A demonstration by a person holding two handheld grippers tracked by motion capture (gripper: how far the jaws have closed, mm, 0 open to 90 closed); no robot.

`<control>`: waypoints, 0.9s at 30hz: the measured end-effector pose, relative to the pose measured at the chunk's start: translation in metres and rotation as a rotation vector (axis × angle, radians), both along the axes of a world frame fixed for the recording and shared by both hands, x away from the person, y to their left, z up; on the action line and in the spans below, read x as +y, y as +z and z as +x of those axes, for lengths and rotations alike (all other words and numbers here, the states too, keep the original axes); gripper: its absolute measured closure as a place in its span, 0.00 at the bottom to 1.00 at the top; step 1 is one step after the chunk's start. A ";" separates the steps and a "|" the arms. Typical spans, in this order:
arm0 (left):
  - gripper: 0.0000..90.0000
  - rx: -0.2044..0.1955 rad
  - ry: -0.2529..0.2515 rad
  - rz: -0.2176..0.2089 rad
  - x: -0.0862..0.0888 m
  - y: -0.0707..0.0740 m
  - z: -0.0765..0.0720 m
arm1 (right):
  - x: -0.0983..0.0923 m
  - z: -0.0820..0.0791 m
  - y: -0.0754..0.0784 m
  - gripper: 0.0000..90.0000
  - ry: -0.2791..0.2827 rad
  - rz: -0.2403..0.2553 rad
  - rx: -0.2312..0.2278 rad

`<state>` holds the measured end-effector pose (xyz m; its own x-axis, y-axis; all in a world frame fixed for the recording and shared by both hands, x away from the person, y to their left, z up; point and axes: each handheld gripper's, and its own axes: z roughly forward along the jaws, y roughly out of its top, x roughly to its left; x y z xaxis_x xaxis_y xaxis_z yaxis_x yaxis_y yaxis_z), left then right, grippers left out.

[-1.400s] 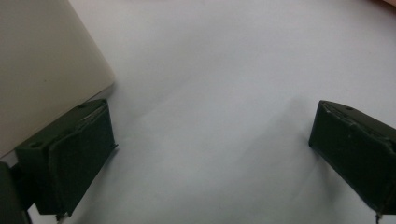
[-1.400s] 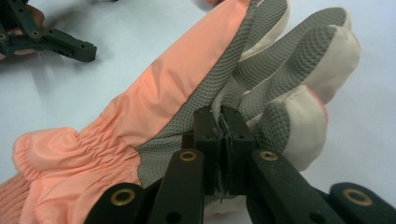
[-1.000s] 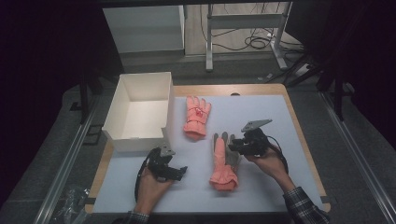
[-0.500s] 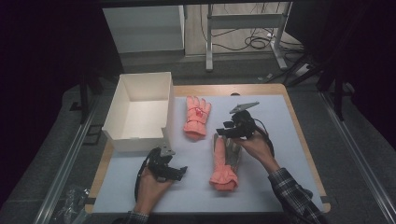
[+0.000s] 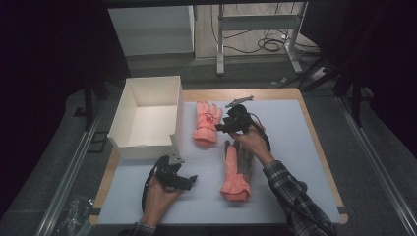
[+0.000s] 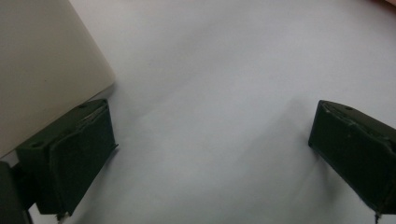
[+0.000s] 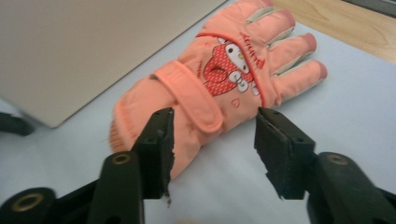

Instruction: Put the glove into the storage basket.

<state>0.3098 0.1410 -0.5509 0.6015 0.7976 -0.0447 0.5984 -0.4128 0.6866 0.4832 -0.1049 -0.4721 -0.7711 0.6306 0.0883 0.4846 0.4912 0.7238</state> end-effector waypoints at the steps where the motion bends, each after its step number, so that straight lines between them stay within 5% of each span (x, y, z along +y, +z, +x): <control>1: 0.01 0.002 0.000 0.002 0.000 0.000 0.000 | 0.003 0.004 -0.001 0.56 0.000 0.012 0.012; 17: 0.01 0.001 0.000 0.001 0.000 0.000 0.000 | 0.038 0.044 -0.012 0.52 -0.006 0.013 0.012; 23: 0.01 0.001 0.000 0.000 0.000 0.000 0.000 | 0.050 0.055 -0.026 0.49 -0.010 -0.061 0.030; 27: 0.01 0.001 0.001 -0.001 0.000 0.000 0.000 | 0.057 0.058 -0.035 0.62 0.000 -0.110 0.050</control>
<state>0.3097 0.1409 -0.5507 0.6009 0.7980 -0.0458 0.5993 -0.4118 0.6865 0.5412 -0.0479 -0.5075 -0.7676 0.6384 0.0565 0.5185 0.5667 0.6404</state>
